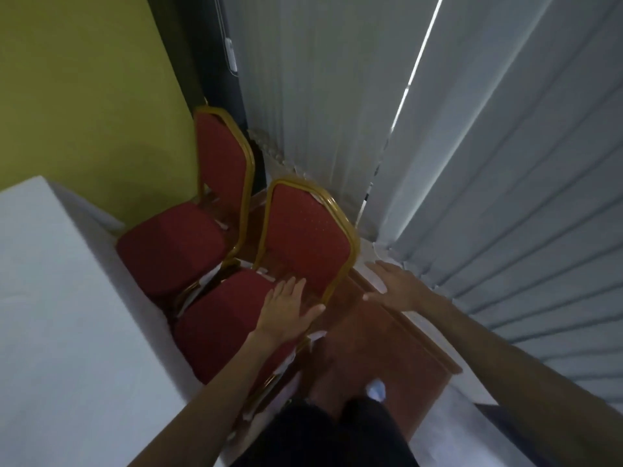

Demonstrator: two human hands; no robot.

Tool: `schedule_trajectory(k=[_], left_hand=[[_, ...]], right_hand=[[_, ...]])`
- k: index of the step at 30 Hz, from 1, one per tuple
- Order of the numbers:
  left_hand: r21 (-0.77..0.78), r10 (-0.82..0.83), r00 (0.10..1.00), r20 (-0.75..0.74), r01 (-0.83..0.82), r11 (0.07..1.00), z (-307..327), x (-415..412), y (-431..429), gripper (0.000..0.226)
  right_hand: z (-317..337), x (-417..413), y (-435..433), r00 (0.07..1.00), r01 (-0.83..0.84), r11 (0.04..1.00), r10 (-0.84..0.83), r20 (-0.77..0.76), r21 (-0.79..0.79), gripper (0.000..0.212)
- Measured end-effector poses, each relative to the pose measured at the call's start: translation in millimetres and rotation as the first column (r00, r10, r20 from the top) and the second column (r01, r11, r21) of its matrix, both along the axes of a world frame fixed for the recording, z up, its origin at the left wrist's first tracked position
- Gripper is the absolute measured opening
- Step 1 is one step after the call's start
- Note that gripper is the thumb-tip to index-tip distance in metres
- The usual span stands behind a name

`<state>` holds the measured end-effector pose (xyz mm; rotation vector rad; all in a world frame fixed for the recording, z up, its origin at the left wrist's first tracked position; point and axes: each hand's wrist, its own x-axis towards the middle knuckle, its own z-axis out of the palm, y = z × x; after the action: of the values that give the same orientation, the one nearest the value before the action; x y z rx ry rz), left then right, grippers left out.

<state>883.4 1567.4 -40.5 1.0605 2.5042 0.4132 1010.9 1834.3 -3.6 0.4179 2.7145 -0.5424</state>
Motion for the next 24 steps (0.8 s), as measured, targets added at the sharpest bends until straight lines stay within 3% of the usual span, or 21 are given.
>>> schedule_trajectory(k=[3, 7, 10, 15, 19, 21, 24], left_hand=[[0.024, 0.092, 0.995, 0.034, -0.093, 0.995, -2, -6, 36, 0.101], [0.038, 0.25, 0.967, 0.05, -0.252, 0.967, -9, -7, 84, 0.097], [0.045, 0.39, 0.918, 0.076, -0.394, 0.918, -8, -3, 118, 0.099], [0.069, 0.616, 0.779, 0.113, -0.625, 0.778, -6, 8, 164, 0.103], [0.077, 0.733, 0.658, 0.172, -0.751, 0.656, -9, 9, 187, 0.103], [0.076, 0.762, 0.618, 0.195, -0.784, 0.617, -10, 7, 195, 0.104], [0.07, 0.776, 0.598, 0.202, -0.799, 0.598, -9, 2, 206, 0.111]], right_hand=[[0, -41, 55, 0.99, -0.131, 0.991, 0.132, 0.045, -0.028, 0.114], [7, -105, 115, 0.949, -0.303, 0.953, 0.3, 0.091, 0.011, 0.132], [12, -151, 144, 0.879, -0.474, 0.879, 0.467, 0.099, 0.055, 0.135], [16, -227, 159, 0.677, -0.736, 0.669, 0.727, 0.113, 0.103, 0.134], [21, -284, 150, 0.548, -0.835, 0.527, 0.818, 0.172, 0.157, 0.134], [23, -309, 144, 0.517, -0.855, 0.493, 0.831, 0.204, 0.161, 0.136], [24, -341, 134, 0.554, -0.833, 0.537, 0.805, 0.213, 0.137, 0.141]])
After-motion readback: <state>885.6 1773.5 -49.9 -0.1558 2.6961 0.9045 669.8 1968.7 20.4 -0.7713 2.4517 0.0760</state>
